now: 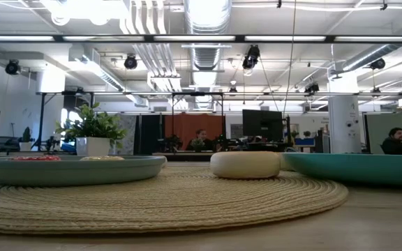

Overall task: Pick & Place donuts
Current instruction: Put the small blue donut on the blue plate

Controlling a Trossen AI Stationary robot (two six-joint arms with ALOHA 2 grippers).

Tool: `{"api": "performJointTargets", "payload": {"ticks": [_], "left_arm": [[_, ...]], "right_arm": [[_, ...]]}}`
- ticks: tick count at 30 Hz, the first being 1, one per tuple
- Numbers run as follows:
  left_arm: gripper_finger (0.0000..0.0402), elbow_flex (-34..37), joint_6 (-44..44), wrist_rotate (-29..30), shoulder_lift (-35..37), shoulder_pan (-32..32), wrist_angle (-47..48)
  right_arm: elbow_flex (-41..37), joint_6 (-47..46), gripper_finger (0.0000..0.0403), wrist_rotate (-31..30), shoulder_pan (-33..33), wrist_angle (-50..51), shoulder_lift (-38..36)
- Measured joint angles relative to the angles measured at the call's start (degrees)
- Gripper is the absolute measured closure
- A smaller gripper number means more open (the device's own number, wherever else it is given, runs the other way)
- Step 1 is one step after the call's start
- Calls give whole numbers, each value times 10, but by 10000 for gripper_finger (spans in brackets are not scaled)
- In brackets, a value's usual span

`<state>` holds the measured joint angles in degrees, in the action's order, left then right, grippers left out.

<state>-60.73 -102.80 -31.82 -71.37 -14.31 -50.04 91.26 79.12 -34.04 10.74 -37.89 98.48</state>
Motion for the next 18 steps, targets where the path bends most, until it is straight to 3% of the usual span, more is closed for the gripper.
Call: {"api": "performJointTargets", "payload": {"ticks": [5,9,18], "left_arm": [[399,1,19,5,0,-7,3],[400,1,23,2,0,-12,1],[401,1,31,-18,-1,-17,1]], "right_arm": [[0,-61,390,-54,0,13,-1],[0,-116,382,-63,4,15,-1],[0,-199,276,-73,14,42,-5]]}}
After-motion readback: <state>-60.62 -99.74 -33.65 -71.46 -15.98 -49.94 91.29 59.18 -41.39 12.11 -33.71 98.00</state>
